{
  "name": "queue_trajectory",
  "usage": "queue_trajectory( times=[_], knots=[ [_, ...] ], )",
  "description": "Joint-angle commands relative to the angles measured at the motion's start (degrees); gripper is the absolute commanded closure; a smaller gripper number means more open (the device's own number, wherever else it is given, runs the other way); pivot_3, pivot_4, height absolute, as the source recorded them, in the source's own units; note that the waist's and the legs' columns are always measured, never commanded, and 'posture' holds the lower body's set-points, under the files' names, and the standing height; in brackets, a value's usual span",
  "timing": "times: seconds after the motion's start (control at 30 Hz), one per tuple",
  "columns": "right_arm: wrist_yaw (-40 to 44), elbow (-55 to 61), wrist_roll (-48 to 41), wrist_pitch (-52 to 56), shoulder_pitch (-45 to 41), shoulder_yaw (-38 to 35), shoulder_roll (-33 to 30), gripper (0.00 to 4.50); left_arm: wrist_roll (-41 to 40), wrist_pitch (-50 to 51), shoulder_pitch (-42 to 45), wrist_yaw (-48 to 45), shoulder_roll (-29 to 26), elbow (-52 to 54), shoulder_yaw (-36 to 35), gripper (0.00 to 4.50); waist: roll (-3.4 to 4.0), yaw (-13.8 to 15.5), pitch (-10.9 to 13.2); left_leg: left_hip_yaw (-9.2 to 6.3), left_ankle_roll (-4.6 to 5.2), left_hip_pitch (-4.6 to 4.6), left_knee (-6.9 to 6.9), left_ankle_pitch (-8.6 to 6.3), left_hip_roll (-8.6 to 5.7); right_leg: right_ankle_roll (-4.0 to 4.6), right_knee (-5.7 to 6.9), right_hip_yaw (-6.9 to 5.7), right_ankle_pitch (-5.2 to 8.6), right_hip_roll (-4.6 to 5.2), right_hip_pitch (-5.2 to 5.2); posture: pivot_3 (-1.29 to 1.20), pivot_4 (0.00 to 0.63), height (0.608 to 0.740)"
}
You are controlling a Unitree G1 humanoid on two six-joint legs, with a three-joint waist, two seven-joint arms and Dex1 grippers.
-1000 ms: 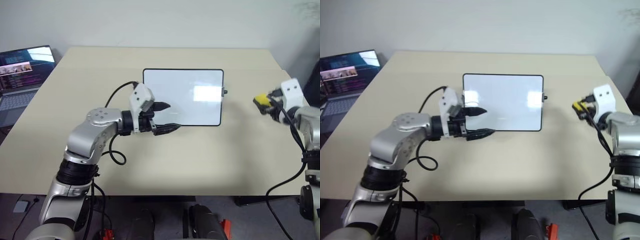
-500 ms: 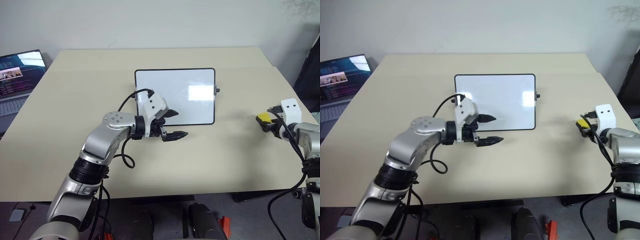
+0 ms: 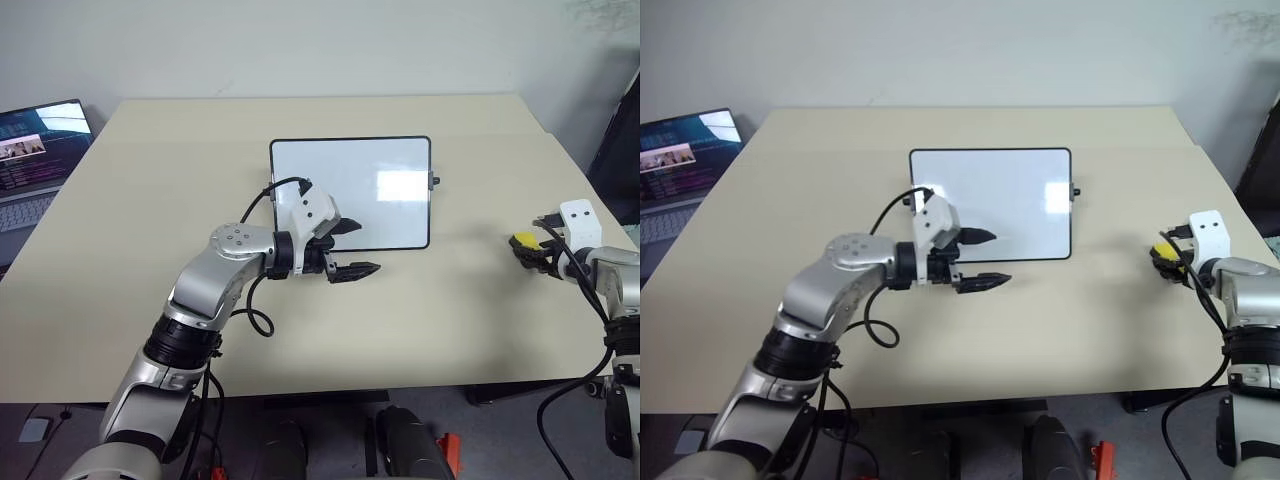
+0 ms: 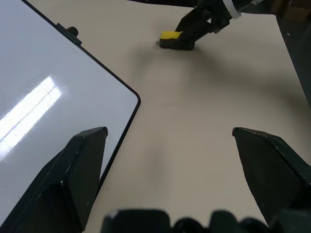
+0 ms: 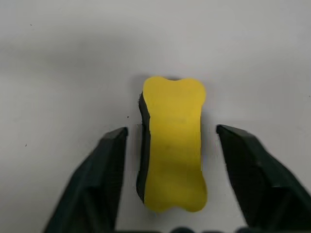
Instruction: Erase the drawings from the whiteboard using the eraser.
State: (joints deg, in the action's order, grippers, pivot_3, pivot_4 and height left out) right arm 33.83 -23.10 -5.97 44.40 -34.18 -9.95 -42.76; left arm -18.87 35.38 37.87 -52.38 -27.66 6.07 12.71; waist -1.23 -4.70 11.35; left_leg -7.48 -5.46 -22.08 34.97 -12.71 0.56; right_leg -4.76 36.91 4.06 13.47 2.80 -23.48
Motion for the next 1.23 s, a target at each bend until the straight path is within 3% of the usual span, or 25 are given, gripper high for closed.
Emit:
queue_trajectory(
  times=[0.03, 0.23, 0.37, 0.6, 0.77, 0.97, 1.23],
  knots=[
    [0.61, 3.29, -1.21, 0.59, -1.17, -1.27, -2.09, 0.06, -0.04, -1.82, 0.69, 1.08, -0.42, 0.41, -3.14, 0.0, 0.0, 0.0, 0.0, 0.0, 0.0, 0.0, 0.0, 0.0, 0.0, 0.0, 0.0, 0.0, 0.0, 0.0, 0.0, 0.0, 0.15, 0.74],
    [0.76, 7.82, -2.29, -0.42, -3.29, -1.7, -2.77, 0.02, -0.24, -3.84, 0.51, 7.72, 0.17, -0.81, -10.47, 0.0, 0.01, -0.08, 0.0, 0.0, 0.0, 0.0, 0.0, 0.0, 0.0, 0.0, 0.0, 0.0, 0.0, 0.0, 0.0, 0.0, 0.15, 0.74],
    [-4.3, 8.89, -5.79, -6.48, -8.58, -5.39, 4.51, 0.02, 1.99, -7.76, 0.63, 19.73, -0.92, -6.98, -21.66, 0.0, 0.04, -0.68, 0.02, 0.08, 0.01, 0.13, 0.0, 0.01, 0.04, -0.01, 0.04, 0.04, 0.0, -0.01, 0.0, 0.0, 0.15, 0.74],
    [-10.04, 4.9, -6.42, -23.68, -2.98, -6.18, 17.28, 0.02, 5.11, -14.67, -7.93, 36.43, -0.95, -12.89, -35.85, 0.0, -0.12, 0.08, -0.08, -0.02, -0.01, 0.15, -0.01, -0.01, 0.02, 0.2, -0.02, 0.0, -0.15, 0.02, 0.15, 0.0, 0.15, 0.74],
    [-12.64, -0.17, -7.54, -31.66, -1.15, -7.22, 22.8, 0.02, 6.59, -20.39, -14.21, 40.77, 2.19, -14.91, -36.64, 0.0, -0.1, 1.51, -0.07, -0.07, -0.02, -0.06, -0.01, -0.04, -0.1, 0.18, 0.03, -0.07, -0.16, 0.15, -0.02, 0.0, 0.15, 0.74],
    [-14.4, -6.6, -7.26, -39.68, -0.64, -7.17, 24.63, 0.02, 7.5, -24.52, -19.77, 45.4, 6.75, -17.38, -36.53, 0.0, -0.12, 1.67, -0.08, -0.05, -0.02, 0.17, 0.0, -0.03, -0.1, 0.17, 0.02, -0.08, -0.16, 0.14, 0.19, 0.0, 0.15, 0.74],
    [-17.46, -9.96, -6.68, -45.01, 0.35, -6.89, 27.01, 0.02, 7.85, -25.85, -18.62, 45.07, 7.14, -18.4, -34.06, 0.0, -0.12, 1.41, -0.08, -0.05, -0.02, 0.19, 0.01, -0.03, -0.07, 0.17, 0.04, -0.06, -0.16, 0.1, 0.19, 0.0, 0.15, 0.74]
  ],
)
